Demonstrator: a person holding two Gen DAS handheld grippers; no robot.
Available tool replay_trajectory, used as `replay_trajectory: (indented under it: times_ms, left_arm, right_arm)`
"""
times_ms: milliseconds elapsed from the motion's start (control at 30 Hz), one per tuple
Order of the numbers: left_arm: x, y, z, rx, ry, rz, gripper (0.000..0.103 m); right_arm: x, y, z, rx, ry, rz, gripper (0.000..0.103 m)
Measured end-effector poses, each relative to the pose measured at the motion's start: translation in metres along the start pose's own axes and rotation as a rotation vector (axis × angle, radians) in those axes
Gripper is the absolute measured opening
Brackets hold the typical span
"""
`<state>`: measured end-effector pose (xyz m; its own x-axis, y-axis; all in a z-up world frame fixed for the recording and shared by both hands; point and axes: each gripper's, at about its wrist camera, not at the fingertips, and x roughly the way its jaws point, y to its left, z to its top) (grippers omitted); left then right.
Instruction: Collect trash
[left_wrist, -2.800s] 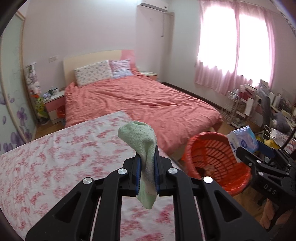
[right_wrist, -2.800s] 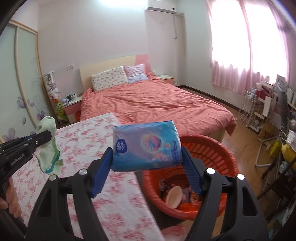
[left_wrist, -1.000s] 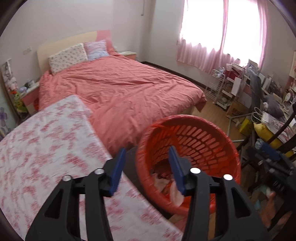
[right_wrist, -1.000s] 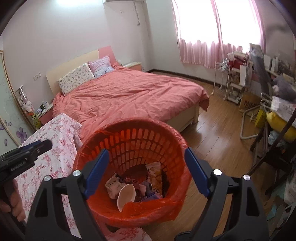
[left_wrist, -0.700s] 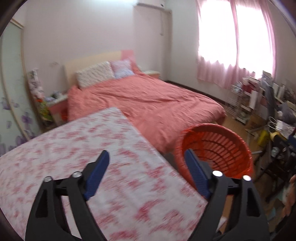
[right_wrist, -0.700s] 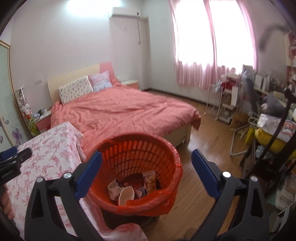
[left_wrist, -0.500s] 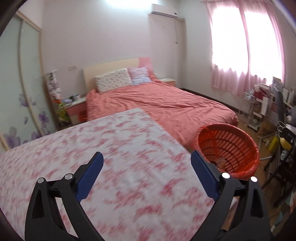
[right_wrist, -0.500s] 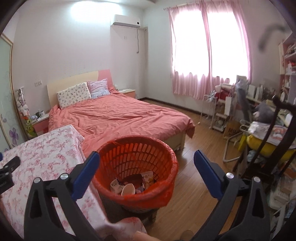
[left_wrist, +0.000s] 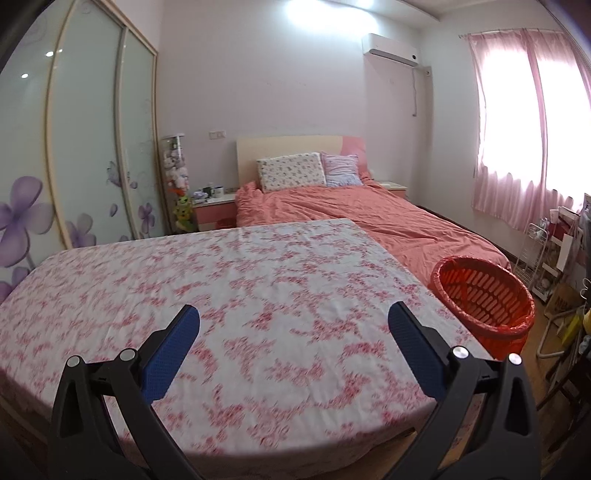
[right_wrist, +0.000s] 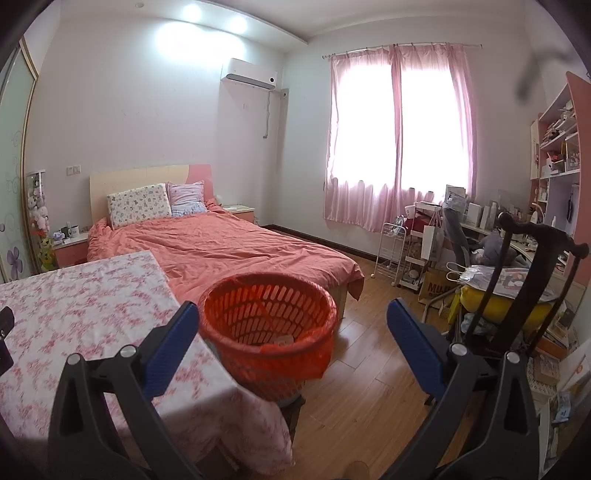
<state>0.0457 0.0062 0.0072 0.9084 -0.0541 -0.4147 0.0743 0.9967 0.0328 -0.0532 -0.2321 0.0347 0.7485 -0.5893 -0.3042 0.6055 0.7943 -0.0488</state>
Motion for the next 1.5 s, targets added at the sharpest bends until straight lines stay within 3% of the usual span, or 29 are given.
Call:
replay_trajectory:
  times_ms: [367,600,767,1500]
  left_arm:
    - [-0.023,0.014,-0.022,-0.031,0.01,0.009,0.101]
    - [-0.019,0.017,-0.031,-0.067,0.089,-0.027,0.101]
    - [-0.019,0.016,-0.034,-0.079,0.13,-0.035,0.101]
    - [-0.031,0.015,-0.024,-0.061,0.099,0.001,0.101]
  right_arm:
    - [-0.02,0.023,-0.013,-0.052,0.079,0.039,0.099]
    - [-0.009,0.027,-0.026,-0.05,0.187,0.048,0.099]
    - [-0.01,0.029,-0.027,-0.049,0.196,0.058,0.099]
    - [-0.019,0.028,-0.02,-0.022,0.196,0.111,0.099]
